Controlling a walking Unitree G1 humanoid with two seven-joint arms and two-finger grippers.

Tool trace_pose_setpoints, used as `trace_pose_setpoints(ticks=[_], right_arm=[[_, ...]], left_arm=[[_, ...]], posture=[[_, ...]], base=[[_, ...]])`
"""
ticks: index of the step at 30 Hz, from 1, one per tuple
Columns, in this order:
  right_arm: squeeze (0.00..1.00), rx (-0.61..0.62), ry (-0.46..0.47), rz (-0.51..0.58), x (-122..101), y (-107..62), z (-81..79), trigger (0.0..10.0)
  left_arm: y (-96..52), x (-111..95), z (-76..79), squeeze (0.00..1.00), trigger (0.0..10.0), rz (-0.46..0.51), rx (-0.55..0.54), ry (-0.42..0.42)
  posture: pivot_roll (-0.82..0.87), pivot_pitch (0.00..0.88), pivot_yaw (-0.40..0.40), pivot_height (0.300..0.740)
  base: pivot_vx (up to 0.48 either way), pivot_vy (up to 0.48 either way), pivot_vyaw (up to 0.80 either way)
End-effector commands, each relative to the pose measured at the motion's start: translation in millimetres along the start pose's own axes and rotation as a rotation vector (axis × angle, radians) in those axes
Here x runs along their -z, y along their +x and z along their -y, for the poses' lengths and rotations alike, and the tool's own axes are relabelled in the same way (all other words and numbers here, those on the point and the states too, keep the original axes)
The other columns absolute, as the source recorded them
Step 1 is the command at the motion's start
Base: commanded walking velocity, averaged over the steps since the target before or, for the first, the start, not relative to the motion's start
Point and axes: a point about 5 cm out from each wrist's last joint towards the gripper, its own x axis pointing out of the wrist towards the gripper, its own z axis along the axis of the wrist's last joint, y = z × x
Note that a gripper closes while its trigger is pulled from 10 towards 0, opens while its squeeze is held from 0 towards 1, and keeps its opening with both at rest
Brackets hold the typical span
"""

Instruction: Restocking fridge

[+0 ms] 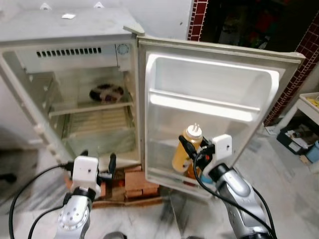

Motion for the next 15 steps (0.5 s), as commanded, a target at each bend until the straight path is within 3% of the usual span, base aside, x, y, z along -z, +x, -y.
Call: trace_pose_setpoints(ticks=[1,15], right_arm=[[0.00,0.000,0.006,0.019,-2.5,-0.5,-1.7,10.0],[0.00,0.004,-0.001,0.036,-1.9,-1.1,-4.8,10.0]], left_arm=[[5.8,-3.0,0.1,0.00,10.0,0.005,0.005,0.019],[7.2,-2.2,-0.2,0.00,10.0,0.002,0.009,0.030]], posture=[[0.01,0.000,-0.016,0.740],[0.01,0.000,-0.010,0.740]], base=[[0.000,0.000,0.00],[0.000,0.000,0.00]])
